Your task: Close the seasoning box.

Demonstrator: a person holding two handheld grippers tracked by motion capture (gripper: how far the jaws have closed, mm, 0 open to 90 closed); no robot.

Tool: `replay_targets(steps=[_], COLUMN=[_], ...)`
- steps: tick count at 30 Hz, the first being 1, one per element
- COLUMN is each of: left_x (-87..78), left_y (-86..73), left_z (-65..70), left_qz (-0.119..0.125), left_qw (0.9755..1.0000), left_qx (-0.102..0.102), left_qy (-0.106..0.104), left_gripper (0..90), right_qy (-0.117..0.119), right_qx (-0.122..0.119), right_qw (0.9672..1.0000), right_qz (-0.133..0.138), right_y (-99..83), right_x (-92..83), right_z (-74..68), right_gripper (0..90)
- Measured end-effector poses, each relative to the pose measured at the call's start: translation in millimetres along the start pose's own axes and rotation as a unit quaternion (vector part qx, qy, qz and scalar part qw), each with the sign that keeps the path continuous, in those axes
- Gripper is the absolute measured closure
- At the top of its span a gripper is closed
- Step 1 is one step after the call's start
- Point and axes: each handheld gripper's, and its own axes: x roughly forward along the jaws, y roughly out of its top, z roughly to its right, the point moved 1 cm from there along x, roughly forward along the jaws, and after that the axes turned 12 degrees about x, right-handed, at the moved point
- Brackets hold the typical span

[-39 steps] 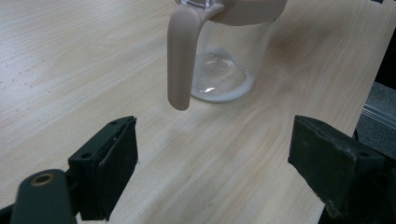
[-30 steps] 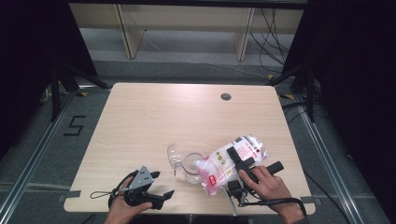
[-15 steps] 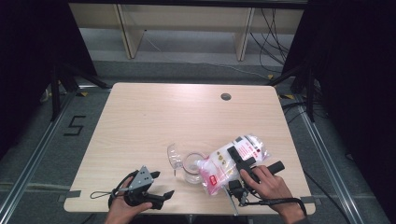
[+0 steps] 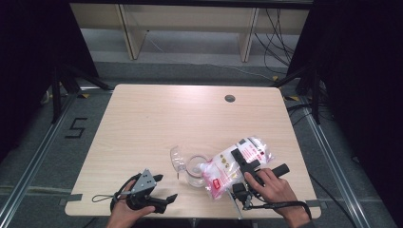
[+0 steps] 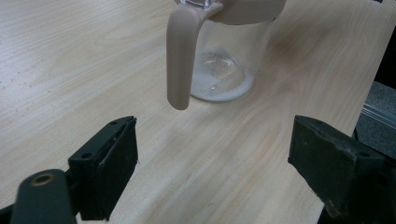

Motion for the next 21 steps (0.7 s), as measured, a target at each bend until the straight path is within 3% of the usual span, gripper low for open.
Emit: replay_targets(steps=[3, 7, 16, 21], left_x=[-0.5, -0.5, -1.0, -0.5], left_y=[0.0, -0.1, 0.0, 0.1], left_z=[-0.4, -0.7, -0.7, -0.2], left_qz=[-0.002, -0.001, -0.004, -0.003], left_qw=[1.0, 1.0, 1.0, 1.0], left_qx=[0.002, 0.003, 0.001, 0.001], left_qy=[0.0, 0.0, 0.001, 0.0], left_gripper=[15.3, 15.3, 15.3, 15.3], right_qy=[0.003, 0.002, 0.002, -0.001], right_qx=[0.013, 0.0, 0.017, 0.01], right_qw=[0.9999, 1.0, 0.9998, 0.9999], right_qz=[-0.004, 0.008, 0.002, 0.003], right_y=[-0.4, -0.4, -1.8, -2.0], right_x=[-0.2, 1.4, 1.0, 0.6], right_z=[-2.5, -0.7, -3.8, -2.5], right_gripper=[50.9, 51.0, 51.1, 51.2])
